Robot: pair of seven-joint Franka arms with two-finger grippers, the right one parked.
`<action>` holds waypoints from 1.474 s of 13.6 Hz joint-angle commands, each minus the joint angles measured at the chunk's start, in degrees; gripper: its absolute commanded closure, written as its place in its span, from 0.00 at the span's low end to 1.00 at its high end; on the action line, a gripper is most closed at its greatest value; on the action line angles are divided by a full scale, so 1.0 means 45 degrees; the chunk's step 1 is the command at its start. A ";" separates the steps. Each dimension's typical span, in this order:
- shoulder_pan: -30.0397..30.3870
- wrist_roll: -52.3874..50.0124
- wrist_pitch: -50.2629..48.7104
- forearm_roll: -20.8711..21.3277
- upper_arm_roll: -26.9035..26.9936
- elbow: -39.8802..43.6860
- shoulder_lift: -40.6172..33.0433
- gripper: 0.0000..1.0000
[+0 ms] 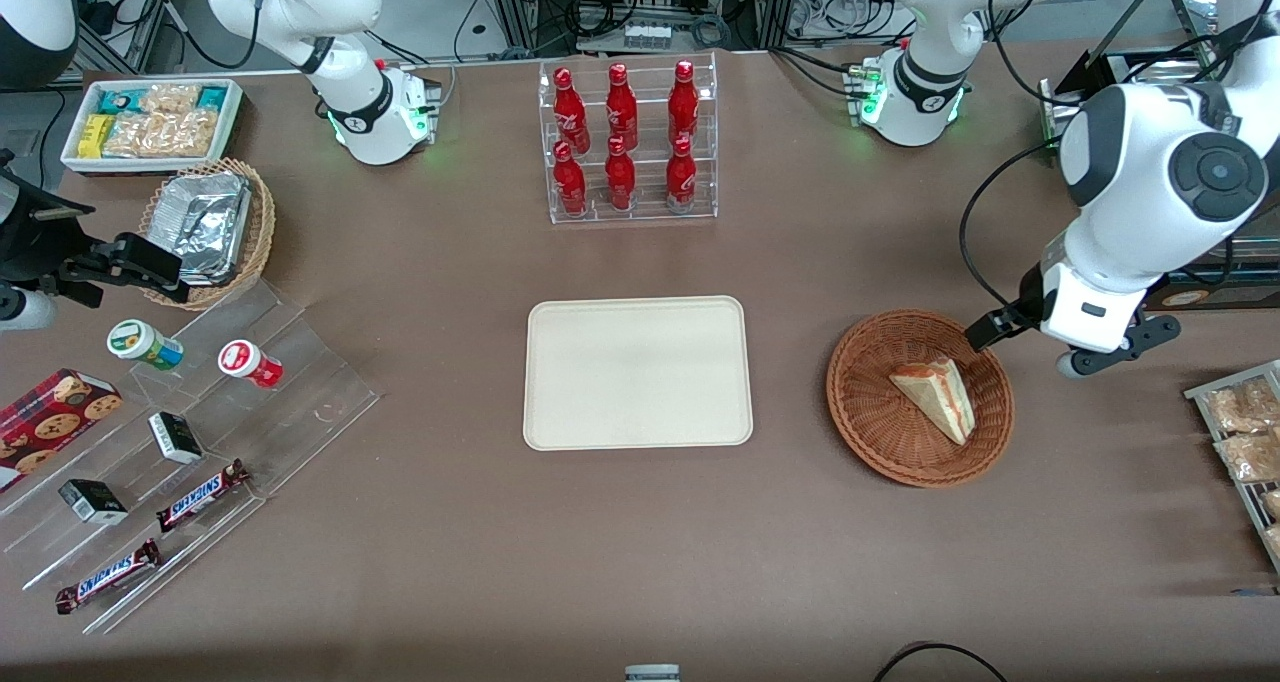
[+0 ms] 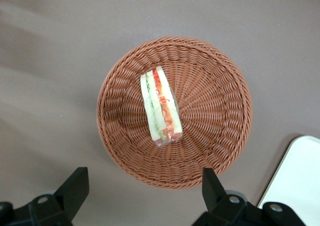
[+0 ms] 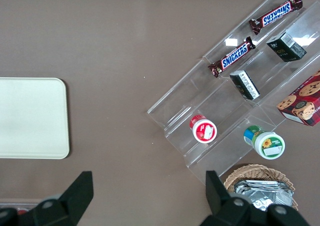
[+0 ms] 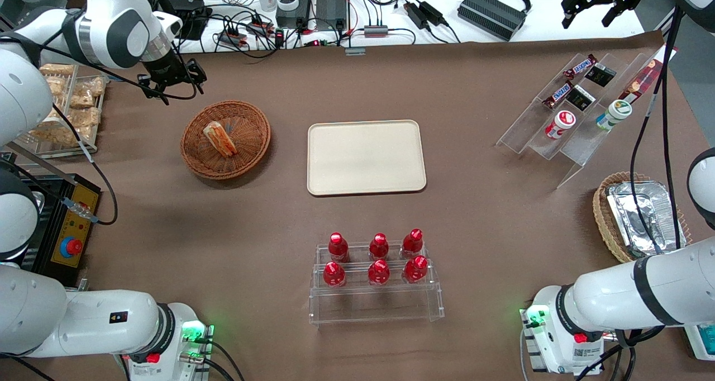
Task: Place sandwich from basket to tray
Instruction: 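Lower the open left gripper around the wrapped sandwich and close it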
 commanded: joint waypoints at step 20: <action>-0.0176 -0.1561 0.2825 -0.0233 0.0043 -0.0474 0.3391 0.00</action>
